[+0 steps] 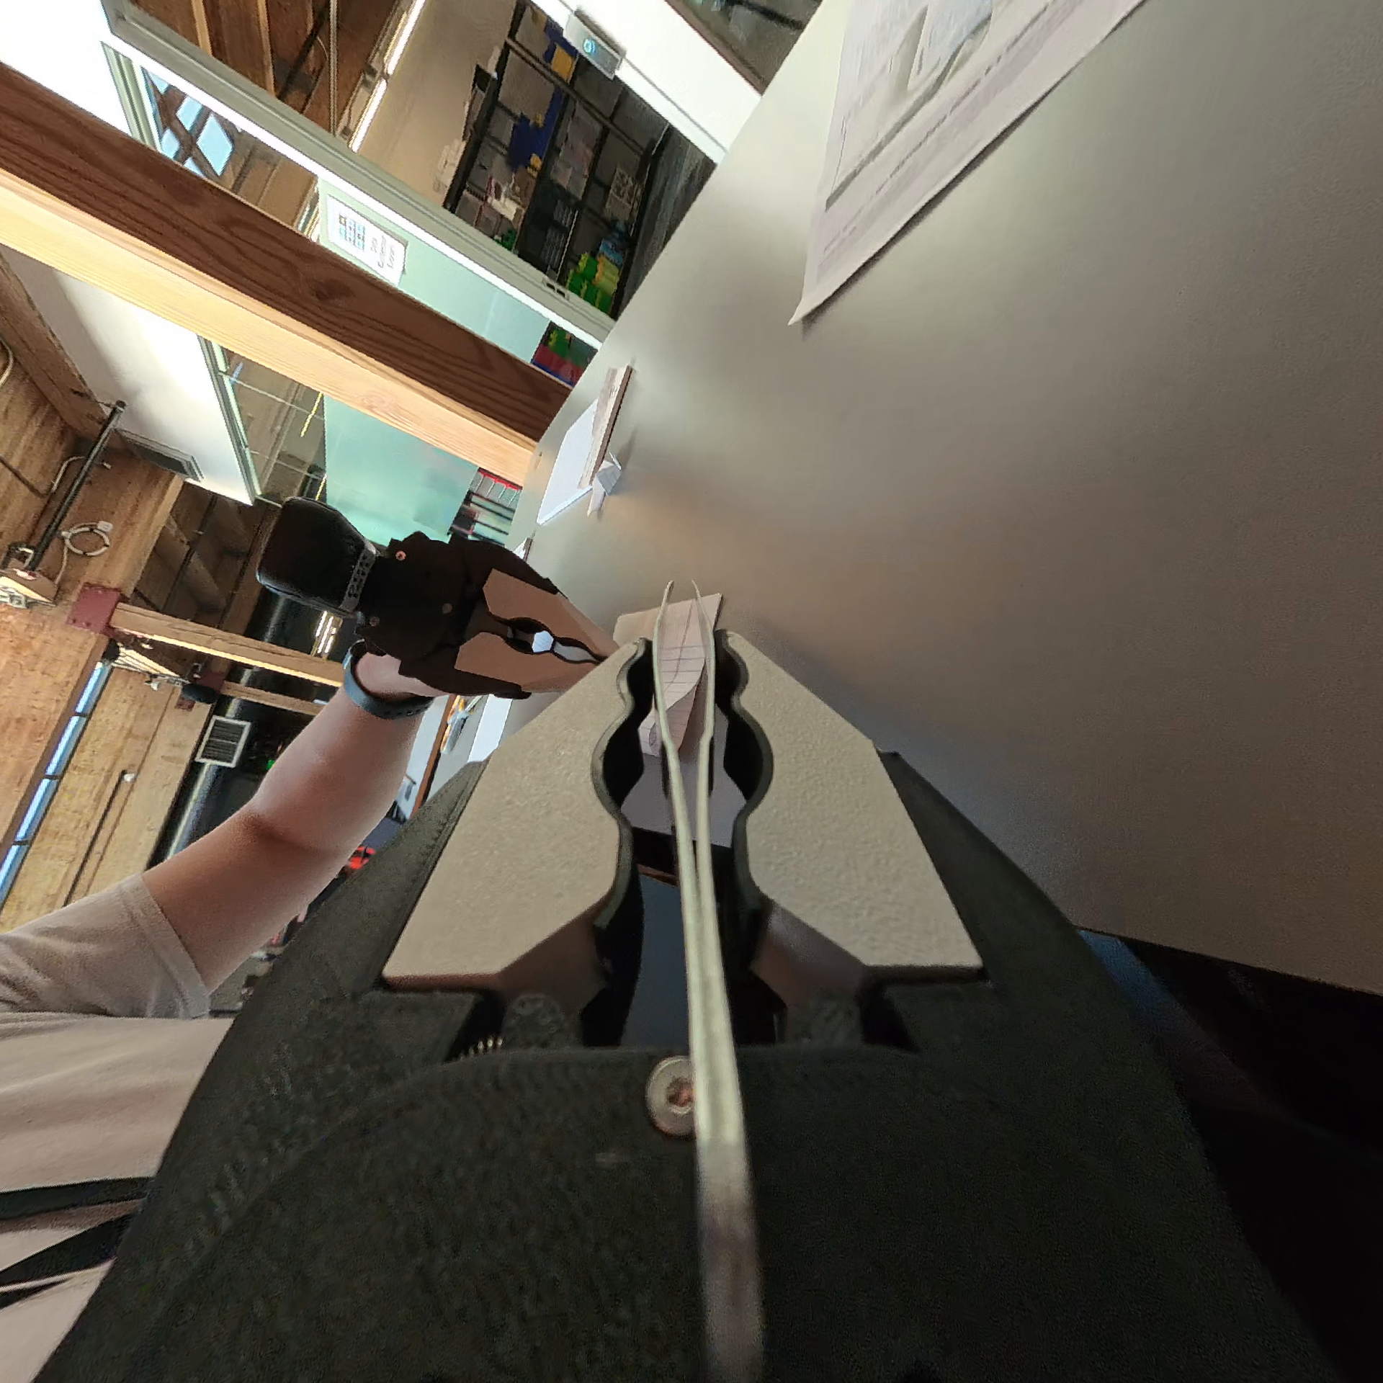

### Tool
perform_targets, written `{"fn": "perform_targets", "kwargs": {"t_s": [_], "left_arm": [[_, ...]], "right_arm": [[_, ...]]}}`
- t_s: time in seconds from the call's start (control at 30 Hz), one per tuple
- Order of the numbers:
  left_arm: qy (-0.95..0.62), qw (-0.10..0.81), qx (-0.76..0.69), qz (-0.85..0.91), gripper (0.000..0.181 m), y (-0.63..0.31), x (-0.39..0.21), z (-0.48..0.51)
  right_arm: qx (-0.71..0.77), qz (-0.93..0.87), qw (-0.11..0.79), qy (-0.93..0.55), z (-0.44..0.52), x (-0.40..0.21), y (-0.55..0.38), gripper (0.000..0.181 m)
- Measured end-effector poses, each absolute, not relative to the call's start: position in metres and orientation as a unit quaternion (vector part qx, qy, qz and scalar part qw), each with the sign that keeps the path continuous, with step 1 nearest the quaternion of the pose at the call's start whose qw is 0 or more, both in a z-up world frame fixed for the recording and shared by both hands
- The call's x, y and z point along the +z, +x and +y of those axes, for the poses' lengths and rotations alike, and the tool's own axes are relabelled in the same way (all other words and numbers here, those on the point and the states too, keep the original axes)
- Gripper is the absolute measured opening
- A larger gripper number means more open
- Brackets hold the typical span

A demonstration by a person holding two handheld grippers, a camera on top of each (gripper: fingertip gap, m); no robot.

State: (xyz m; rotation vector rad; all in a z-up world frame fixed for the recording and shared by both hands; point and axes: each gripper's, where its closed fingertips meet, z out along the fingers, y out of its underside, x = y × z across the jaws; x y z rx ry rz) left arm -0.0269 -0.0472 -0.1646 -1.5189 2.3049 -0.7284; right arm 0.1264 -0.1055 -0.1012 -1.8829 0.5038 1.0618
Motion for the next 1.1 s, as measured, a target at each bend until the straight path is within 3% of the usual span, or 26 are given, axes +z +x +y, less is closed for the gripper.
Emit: {"fn": "perform_targets", "kwargs": {"t_s": [0.17,0.3,0.6,0.8,1.1], "left_arm": [[-0.529,0.144,-0.262,0.794,0.0,-0.027,-0.164,-0.047],[-0.527,0.149,-0.261,0.795,0.0,-0.027,-0.164,-0.048],[-0.522,0.17,-0.258,0.795,0.0,-0.027,-0.164,-0.047],[-0.514,0.18,-0.244,0.802,0.0,-0.027,-0.165,-0.047],[-0.519,0.178,-0.25,0.798,0.0,-0.027,-0.165,-0.047]], "right_arm": [[0.419,0.15,0.467,-0.764,-0.121,-0.061,0.118,0.011],[0.515,0.102,0.323,-0.787,-0.119,-0.079,0.069,0.012],[0.593,0.085,0.077,-0.797,-0.076,-0.101,0.059,0.012],[0.615,0.07,0.038,-0.784,-0.05,-0.092,0.064,0.012],[0.61,0.103,-0.046,-0.785,-0.047,-0.136,0.066,0.012]]}}
